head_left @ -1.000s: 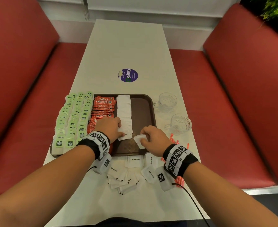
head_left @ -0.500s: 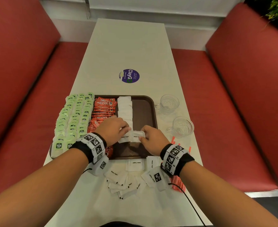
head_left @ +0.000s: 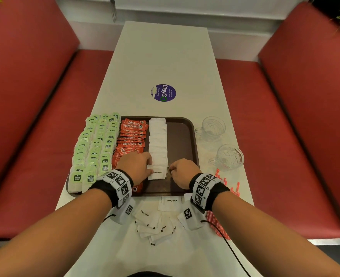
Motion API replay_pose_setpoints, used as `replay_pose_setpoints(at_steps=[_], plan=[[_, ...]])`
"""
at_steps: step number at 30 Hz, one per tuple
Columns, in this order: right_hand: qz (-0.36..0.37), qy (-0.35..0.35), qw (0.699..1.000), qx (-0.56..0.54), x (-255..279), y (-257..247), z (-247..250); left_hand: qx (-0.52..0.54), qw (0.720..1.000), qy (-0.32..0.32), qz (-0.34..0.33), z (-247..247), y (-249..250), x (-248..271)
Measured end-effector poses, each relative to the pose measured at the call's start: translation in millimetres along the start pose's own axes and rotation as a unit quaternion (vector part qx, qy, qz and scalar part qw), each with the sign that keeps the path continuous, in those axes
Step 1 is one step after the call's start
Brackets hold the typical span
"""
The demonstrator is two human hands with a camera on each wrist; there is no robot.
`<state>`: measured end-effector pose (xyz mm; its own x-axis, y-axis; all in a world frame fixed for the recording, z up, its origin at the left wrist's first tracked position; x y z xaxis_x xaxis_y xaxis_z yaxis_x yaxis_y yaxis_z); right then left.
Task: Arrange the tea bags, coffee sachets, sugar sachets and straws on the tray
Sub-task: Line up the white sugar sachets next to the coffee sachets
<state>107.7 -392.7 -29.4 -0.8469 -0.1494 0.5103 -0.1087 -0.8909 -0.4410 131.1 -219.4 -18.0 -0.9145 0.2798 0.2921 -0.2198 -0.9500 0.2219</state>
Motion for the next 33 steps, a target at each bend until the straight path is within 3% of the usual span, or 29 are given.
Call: replay_pose_setpoints(at_steps=[3, 7, 19, 22, 26, 30, 33], plan=[[-0.007, -0.009, 1.0, 0.009, -5.5, 0.5, -5.7, -0.048, 0.999, 0.011, 0.002, -0.9, 1.3, 0.5], [-0.007, -0.011, 1.0, 0.011, -11.0, -0.1, -10.8, -0.121, 0.992, -0.041, -0.021, -5.0, 11.5, 2.6], [0.009, -0.029, 0.999, 0.039, -7.0, -7.8, -13.3, -0.109, 0.993, -0.038, -0.012, 7.5, 16.7, -2.9], [0.021, -0.001, 0.999, 0.039, 7.8, -5.3, -2.3, -0.101, 0.994, -0.02, -0.027, 13.3, 24.6, 3.7], [0.024, 0.041, 0.997, 0.055, 35.5, 7.1, 15.6, -0.088, 0.989, -0.006, -0.115, 14.8, 52.0, 22.2], [-0.012, 0.037, 0.994, 0.098, 64.9, 27.7, 20.5, -0.118, 0.955, -0.051, -0.269, -3.6, 81.5, 45.0], [-0.035, 0.031, 0.989, 0.142, 75.9, 40.0, 13.5, -0.166, 0.928, -0.104, -0.316, -21.1, 93.7, 52.1]])
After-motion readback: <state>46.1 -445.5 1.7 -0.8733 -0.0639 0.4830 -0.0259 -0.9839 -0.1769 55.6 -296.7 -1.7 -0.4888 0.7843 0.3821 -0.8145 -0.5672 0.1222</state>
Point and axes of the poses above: each hand's wrist, its own x-axis away from the middle knuckle, its own z-axis out of the back of the hand, y = z × x, the point moved 5 cm from there along -x, towards the middle knuckle
